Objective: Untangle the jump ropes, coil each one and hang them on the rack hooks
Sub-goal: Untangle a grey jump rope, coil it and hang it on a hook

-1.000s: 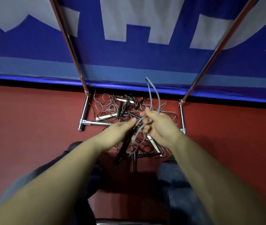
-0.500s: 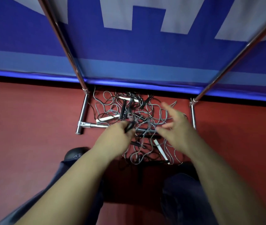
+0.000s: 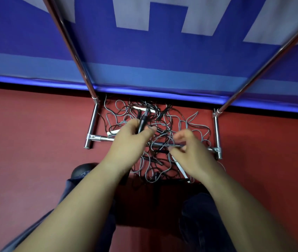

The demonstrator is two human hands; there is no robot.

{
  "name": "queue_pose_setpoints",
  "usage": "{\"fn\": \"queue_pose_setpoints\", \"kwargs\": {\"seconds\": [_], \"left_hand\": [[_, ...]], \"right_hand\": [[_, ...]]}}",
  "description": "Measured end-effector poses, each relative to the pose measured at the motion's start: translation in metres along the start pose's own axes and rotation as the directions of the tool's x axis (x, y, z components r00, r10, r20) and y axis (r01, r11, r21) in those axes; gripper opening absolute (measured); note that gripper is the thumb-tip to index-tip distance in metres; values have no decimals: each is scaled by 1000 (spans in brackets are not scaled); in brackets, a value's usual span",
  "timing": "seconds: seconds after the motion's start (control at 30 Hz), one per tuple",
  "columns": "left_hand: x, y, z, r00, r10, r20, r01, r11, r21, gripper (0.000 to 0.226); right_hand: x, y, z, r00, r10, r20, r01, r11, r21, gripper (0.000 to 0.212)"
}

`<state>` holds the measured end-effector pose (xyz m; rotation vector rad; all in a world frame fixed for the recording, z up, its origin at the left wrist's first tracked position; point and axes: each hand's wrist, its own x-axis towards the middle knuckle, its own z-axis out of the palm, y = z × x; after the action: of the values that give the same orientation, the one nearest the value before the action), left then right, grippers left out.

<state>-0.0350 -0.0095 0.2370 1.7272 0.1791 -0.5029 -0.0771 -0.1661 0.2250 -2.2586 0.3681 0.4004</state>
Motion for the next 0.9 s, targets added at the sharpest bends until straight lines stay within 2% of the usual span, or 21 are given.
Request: {"fn": "queue_pose_setpoints", "kwargs": {"seconds": [0.07, 0.1, 0.17, 0.27, 0.37, 0.47, 0.53, 0.6, 0.7, 0.8, 0.83, 0.9], "left_hand": [[-4, 0, 3, 988, 22, 156, -34, 996, 77, 31], [-6, -1, 5, 970, 46, 237, -79, 988, 135, 33], [-9, 0, 9, 937, 102, 335, -175, 965, 193, 36], [-9, 4, 7, 952, 180, 250, -223, 962, 157, 42], [-9, 6, 6, 969, 219, 118, -232, 966, 114, 43], [-6, 5, 5, 982, 186, 26, -187, 982, 39, 40], [-3, 3, 4, 990, 140, 18, -141, 989, 36, 39], [-3, 0, 4, 996, 72, 43, -76, 993, 87, 37], [-5, -2, 5, 993, -38, 108, 21, 988, 156, 32], [-6, -1, 7, 979, -126, 162, 107, 987, 122, 46], [-5, -2, 6, 971, -147, 190, 128, 986, 109, 51], [-5, -3, 6, 950, -164, 264, 141, 984, 105, 55]], "right_hand": [[-1, -6, 0, 998, -62, -31, 65, 990, 122, 51], [-2, -9, -1, 993, -113, -27, 116, 982, 152, 50], [-2, -10, 0, 985, -169, 21, 164, 977, 137, 28], [-2, -9, 1, 993, -94, 73, 83, 985, 149, 9], [-3, -8, 1, 998, -37, 60, 31, 996, 88, 17], [-2, -6, 1, 996, 21, 89, -22, 1000, 11, 20], [-2, -11, 0, 987, 78, 138, -99, 984, 151, 19], [-1, -18, -3, 970, 137, 202, -211, 887, 410, 19], [-1, -25, -9, 946, 156, 283, -320, 573, 754, 21], [2, -26, -16, 934, 160, 318, -352, 274, 895, 23], [3, -26, -17, 938, 173, 300, -333, 211, 919, 23], [6, -22, -20, 949, 211, 233, -268, 160, 950, 22]]}}
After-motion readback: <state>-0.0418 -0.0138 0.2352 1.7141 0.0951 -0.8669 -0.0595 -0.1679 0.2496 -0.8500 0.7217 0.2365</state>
